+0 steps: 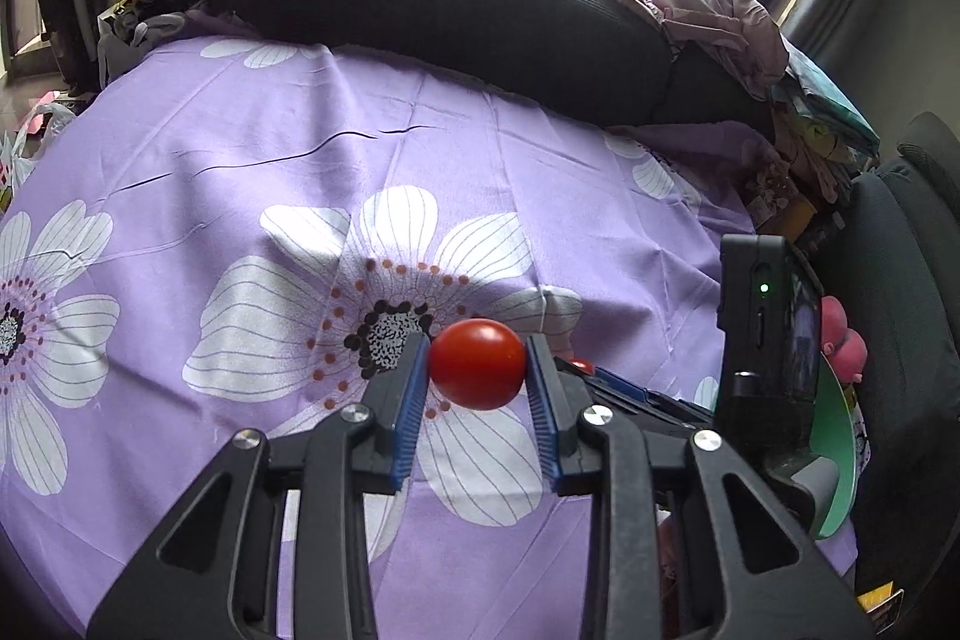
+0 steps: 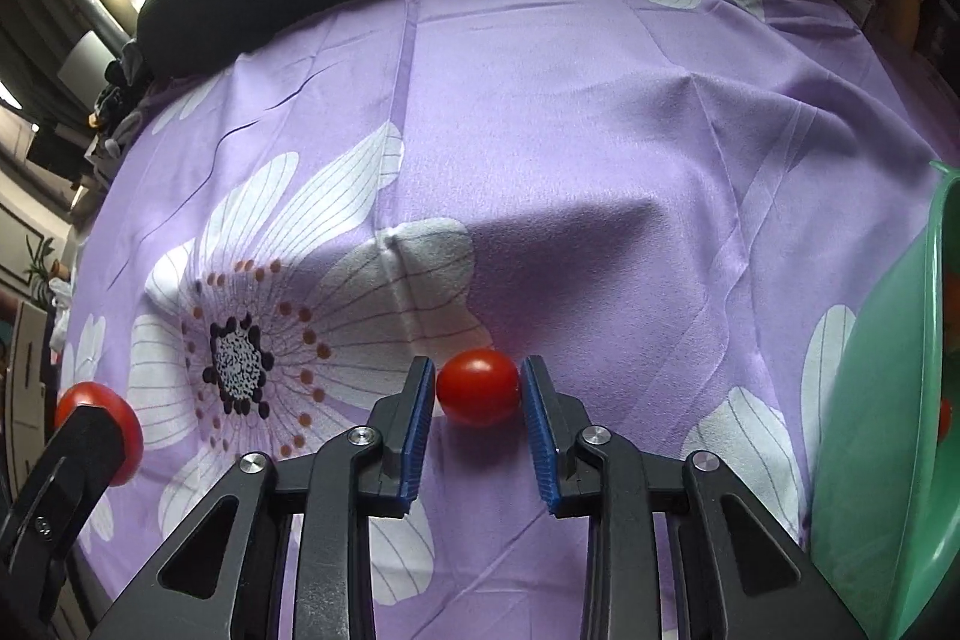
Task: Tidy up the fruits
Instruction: 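Carry the tomato with the right tool into the bowl and open it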
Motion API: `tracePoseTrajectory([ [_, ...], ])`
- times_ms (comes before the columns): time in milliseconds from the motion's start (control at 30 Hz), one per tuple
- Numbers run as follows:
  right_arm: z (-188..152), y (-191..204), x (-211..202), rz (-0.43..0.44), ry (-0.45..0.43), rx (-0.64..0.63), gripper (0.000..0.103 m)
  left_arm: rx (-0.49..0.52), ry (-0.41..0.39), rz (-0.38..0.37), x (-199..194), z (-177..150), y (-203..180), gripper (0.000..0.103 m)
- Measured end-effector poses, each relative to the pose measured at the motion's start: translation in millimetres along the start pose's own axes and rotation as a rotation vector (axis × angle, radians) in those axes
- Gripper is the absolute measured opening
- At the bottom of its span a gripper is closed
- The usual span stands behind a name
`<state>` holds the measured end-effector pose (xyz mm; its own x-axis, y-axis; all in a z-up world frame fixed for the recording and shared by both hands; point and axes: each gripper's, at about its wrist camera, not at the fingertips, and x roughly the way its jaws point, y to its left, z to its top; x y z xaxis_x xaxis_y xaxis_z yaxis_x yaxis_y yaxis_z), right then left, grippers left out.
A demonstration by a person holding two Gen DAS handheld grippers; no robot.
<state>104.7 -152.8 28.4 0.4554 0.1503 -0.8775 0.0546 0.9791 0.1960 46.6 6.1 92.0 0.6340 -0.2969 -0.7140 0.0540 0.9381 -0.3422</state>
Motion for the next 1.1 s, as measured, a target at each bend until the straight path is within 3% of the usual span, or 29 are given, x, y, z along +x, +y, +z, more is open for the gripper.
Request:
tracePoseTrajectory([
  [167,-7.6,-10.4,-24.0,0.037,-0.042,0.040,0.030,0.040,-0.020,-0.045,-11.8,-4.7,-13.9,0.032],
  [400,-30.4,-42.5,-116.0,0.110,-0.240,0.095,0.030,0.151,-0.067,-0.066,-28.0,-15.0,-50.4,0.032],
  [500,-46.2,-61.0,-148.8,0.084,-0.334,0.130,0.030,0.230,-0.110,-0.035,-34.0,-25.6,-73.3,0.032],
  [633,-57.7,-90.2,-166.5,0.022,-0.406,0.189,0.030,0.291,-0.084,-0.084,-29.2,-36.4,-97.3,0.032],
  [733,-59.8,-117.0,-166.6,0.009,-0.417,0.262,0.030,0.334,-0.066,-0.084,-19.9,-42.5,-119.4,0.032],
  [867,-63.3,-146.9,-158.8,-0.012,-0.386,0.338,0.030,0.334,-0.009,-0.164,-5.2,-50.9,-144.0,0.032],
  [1100,-73.7,-184.8,-148.5,-0.046,-0.326,0.435,0.030,0.421,0.071,-0.184,27.6,-72.1,-190.3,0.032],
])
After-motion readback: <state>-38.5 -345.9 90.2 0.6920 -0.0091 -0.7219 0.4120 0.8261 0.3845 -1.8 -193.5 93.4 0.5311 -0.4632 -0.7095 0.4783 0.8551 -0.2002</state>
